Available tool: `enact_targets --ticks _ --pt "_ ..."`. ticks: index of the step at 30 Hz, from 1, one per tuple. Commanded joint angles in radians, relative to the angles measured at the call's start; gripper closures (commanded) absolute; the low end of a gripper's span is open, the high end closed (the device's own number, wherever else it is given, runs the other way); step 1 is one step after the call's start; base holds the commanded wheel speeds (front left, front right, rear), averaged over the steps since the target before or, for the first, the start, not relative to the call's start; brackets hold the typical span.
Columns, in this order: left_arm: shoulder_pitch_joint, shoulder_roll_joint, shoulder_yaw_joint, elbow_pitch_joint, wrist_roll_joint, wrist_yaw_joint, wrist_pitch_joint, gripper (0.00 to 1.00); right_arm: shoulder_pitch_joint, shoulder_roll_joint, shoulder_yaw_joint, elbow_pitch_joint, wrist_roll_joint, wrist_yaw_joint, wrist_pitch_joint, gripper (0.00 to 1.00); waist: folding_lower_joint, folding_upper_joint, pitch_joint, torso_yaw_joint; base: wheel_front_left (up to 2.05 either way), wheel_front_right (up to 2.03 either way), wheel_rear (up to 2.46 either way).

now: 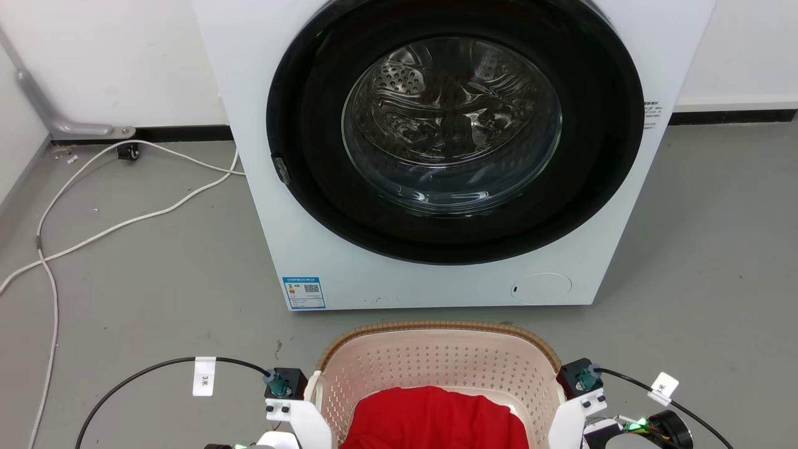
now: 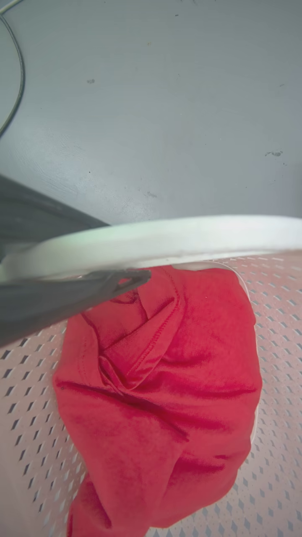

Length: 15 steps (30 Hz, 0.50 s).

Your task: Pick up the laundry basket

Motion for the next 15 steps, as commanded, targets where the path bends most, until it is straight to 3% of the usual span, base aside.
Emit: enact_targets --ticks 1,15 --pt "-0.01 -0.015 -0.006 -0.012 0.001 -0.013 -0.009 1.0 0.007 0.021 0.016 -0.007 0.001 0.014 -0.007 1.0 0.0001 -0.0001 -0.001 0.0 0.0 0.0 0.0" --pt "-0.007 -0.017 -0.023 -0.007 -0.016 -0.013 -0.015 1.0 0.006 0.009 0.048 -0.005 0.021 0.014 -0.009 1.0 0.0001 -0.0001 -0.004 0.002 0.0 0.0 0.0"
